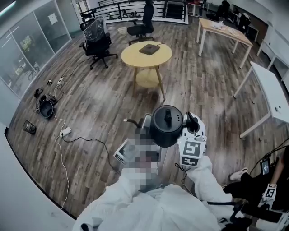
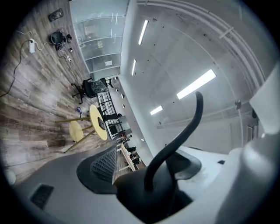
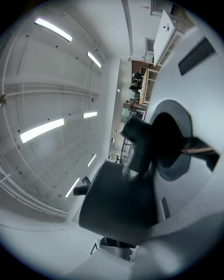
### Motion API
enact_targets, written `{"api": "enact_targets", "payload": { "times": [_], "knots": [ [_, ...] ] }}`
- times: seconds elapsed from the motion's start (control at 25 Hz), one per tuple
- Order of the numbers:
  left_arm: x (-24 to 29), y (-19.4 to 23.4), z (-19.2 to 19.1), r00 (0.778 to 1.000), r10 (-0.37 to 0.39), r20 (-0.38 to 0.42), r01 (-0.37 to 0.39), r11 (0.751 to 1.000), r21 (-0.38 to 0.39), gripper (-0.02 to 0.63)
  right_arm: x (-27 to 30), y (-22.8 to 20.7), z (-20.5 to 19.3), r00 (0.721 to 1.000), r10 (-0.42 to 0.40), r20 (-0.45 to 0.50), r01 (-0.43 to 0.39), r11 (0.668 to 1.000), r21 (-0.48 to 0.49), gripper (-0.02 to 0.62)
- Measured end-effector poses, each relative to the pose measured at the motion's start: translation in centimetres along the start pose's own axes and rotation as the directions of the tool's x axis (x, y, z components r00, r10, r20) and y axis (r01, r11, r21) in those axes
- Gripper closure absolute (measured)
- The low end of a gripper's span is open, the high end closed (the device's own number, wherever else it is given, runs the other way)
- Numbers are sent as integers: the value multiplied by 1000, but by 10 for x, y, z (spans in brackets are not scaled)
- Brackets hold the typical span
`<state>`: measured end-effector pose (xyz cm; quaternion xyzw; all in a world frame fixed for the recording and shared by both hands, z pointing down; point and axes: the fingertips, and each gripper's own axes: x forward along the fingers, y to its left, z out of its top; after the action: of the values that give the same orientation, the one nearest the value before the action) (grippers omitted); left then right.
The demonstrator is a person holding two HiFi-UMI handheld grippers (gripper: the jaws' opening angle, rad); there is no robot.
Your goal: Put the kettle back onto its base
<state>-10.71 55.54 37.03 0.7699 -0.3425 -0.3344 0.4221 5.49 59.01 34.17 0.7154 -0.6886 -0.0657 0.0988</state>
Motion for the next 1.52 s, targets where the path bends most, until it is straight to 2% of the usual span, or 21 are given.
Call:
{"api": "enact_targets", "payload": {
  "times": [0.2,0.36,0.68,0.84,1.0,1.28,1.52],
  "knots": [
    [29,18,7,1000,-10,7,10,999,-51,256,35,1,-7,1000,-1,-3,1,1000,-4,572],
    [56,37,24,1000,0,3,0,1000,-6,256,71,3,-5,1000,2,-1,-2,1000,-9,572],
    [125,73,62,1000,17,9,-17,1000,-22,256,158,7,2,1000,13,-15,-13,1000,-15,572],
    [159,83,84,1000,1,21,0,998,-68,256,201,12,9,1000,17,-14,-17,1000,-18,572],
    [184,99,111,999,12,32,-11,1000,-15,256,238,20,20,1000,21,-5,-22,1000,-21,572],
    [215,126,152,999,5,43,-5,1000,-6,258,291,42,27,1000,22,-3,-22,1000,-22,572],
    [239,136,160,999,-2,32,2,1000,-18,256,315,40,29,1000,6,-6,-6,1000,-25,572]
  ]
}}
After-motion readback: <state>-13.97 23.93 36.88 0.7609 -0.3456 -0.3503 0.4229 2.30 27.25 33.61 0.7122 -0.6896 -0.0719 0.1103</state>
